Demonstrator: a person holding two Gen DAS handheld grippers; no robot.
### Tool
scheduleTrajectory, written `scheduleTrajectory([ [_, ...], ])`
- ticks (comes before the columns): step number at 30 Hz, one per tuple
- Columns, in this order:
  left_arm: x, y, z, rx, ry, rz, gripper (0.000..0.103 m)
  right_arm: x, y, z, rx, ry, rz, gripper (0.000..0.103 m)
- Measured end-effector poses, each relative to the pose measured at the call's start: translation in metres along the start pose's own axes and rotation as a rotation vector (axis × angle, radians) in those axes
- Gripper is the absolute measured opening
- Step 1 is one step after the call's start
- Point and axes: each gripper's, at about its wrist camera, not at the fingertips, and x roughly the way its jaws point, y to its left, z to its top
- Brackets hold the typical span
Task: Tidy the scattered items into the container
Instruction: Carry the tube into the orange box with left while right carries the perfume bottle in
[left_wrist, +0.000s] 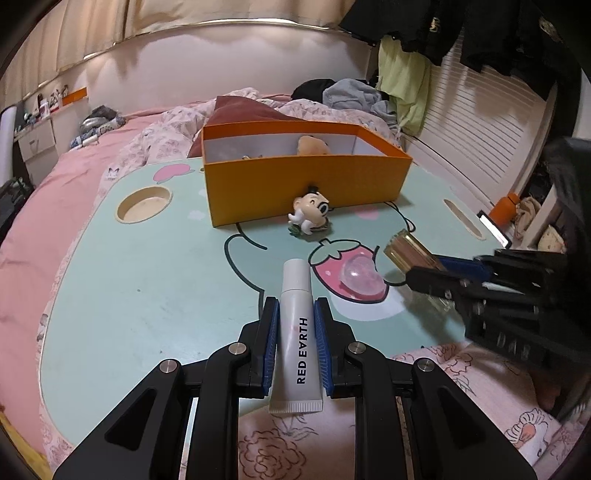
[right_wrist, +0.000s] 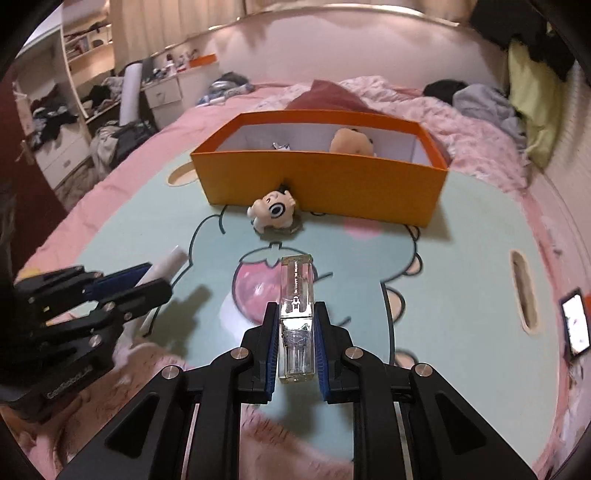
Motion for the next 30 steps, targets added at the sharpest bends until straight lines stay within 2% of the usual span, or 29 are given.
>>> scheduleTrajectory([
  [3,0.0018,0.0001,-0.0014,-0.003,0.004,0.0,0.02,-0.0003,0.0018,-0.0072,0.008,-0.014,-0.057,0.016],
  [8,0.0028,0.001,-0.0017,-0.005,0.006,0.001,0.02,0.0016,-0.0057,-0.0094,0.043,-0.004,-0.055,0.016],
  [30,0.0057,0.0018,-0.0001,-0.001,0.022,0.002,0.02,-0.004,-0.0049,-0.0112,0.036,-0.009,-0.063,0.016],
])
